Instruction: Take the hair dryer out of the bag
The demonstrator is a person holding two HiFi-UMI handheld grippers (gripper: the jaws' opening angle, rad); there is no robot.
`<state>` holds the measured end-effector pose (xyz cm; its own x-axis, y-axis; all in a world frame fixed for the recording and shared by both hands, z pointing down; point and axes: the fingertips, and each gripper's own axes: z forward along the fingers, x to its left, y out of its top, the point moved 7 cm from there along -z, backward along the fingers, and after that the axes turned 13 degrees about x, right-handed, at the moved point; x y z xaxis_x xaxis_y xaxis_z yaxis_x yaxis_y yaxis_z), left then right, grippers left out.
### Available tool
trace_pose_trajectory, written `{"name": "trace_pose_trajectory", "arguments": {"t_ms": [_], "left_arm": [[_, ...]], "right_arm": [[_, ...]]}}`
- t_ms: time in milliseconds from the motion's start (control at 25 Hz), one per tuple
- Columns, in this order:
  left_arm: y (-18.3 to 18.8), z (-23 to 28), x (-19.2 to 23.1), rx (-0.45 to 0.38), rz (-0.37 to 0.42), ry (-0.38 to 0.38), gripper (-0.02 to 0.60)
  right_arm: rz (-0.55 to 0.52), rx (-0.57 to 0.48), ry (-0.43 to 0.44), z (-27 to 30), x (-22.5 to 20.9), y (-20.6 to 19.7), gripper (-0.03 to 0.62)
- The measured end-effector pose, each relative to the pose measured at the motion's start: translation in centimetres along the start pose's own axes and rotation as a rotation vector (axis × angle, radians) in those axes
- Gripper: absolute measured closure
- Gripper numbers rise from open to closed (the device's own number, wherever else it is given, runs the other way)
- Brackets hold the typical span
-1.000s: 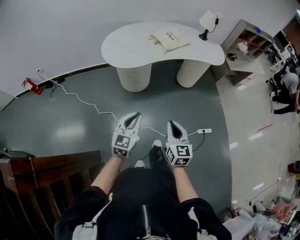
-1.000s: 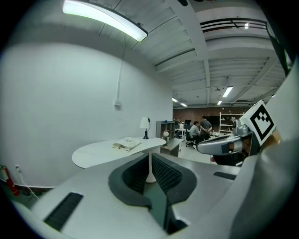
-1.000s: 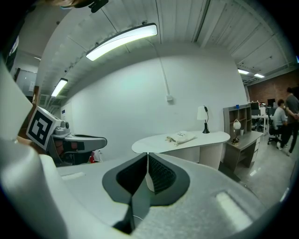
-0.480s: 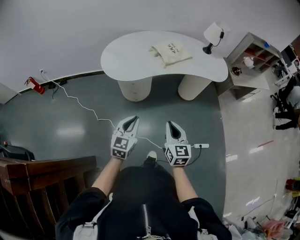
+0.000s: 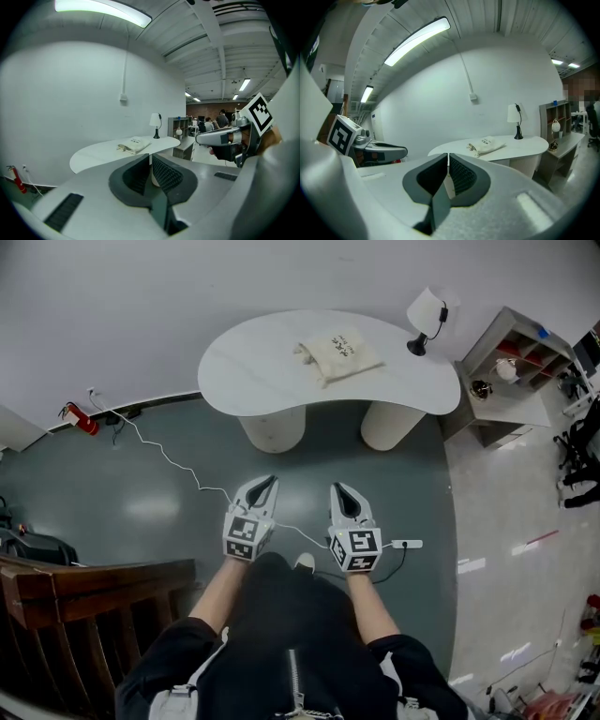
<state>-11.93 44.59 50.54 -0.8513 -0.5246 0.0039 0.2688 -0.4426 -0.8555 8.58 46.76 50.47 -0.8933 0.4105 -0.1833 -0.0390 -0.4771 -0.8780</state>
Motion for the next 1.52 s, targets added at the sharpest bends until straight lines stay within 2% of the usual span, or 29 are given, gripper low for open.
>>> {"name": "trace_pose_trajectory", "arguments": {"t_ms": [440,760,1000,1520], "left_arm": [[2.0,3.8,0.3,0.016,0.01,-0.014,0.555],[4.3,9.1,3.0,0.016,0.011,-0.056,0.555],[7.3,13.8,6.4,0.021,0.027,-0.096,0.555],[12.0,21.9,15.7,0.022,0.052,-0.147,0.555]], "right_arm": [[0.028,0.015,0.002,1.9,-2.7,0.5,0.588],[0.023,0.023,-0.018,6.4,-4.7,3.0,0.588],[0.034,0.035,-0.044,11.3,-6.8,6.1,0.588],[0.013,0.041,-0.086,22.2,-8.4,12.7,0.586]]}}
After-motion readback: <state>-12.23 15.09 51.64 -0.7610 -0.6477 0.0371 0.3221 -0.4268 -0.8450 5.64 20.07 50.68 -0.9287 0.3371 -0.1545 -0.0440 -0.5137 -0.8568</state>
